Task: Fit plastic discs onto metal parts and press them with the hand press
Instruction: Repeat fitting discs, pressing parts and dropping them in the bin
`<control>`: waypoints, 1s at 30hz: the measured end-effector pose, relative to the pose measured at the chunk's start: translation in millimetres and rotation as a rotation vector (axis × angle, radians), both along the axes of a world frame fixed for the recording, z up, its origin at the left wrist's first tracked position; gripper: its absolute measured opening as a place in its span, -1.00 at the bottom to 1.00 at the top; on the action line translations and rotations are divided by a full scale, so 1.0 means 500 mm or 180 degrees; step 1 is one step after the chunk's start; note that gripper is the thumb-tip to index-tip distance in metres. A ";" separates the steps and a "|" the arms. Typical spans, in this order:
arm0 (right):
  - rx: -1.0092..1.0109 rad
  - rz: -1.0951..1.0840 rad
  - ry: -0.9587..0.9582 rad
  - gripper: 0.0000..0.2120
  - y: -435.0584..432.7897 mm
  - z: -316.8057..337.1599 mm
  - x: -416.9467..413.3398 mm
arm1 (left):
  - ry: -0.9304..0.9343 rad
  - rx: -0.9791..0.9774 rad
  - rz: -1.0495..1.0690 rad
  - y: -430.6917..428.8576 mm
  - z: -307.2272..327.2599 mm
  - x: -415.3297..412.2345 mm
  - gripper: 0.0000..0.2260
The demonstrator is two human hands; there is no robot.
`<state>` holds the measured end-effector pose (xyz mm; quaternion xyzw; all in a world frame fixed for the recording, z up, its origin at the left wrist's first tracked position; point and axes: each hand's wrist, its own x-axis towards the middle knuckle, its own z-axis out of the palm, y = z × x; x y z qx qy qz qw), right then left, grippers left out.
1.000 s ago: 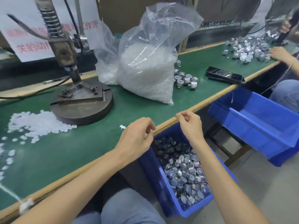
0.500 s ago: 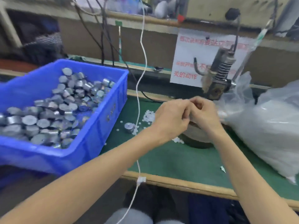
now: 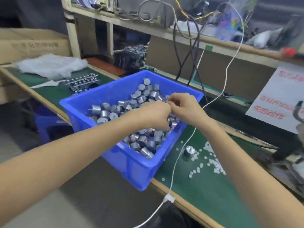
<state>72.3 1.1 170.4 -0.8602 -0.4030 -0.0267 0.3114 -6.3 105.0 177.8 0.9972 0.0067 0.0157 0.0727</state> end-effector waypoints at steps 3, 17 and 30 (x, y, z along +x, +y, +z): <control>-0.0562 0.0319 0.0173 -0.82 0.056 -0.009 -0.005 | 0.0308 0.0199 0.0097 0.055 -0.029 0.005 -0.75; -0.3083 0.0394 0.0711 -0.81 0.132 -0.095 0.060 | 0.1732 0.0713 -0.0825 0.115 -0.147 0.075 -0.68; -0.0186 0.0360 0.0659 -0.91 0.015 0.004 0.045 | -0.1098 0.0367 0.0022 0.054 -0.026 0.048 -0.73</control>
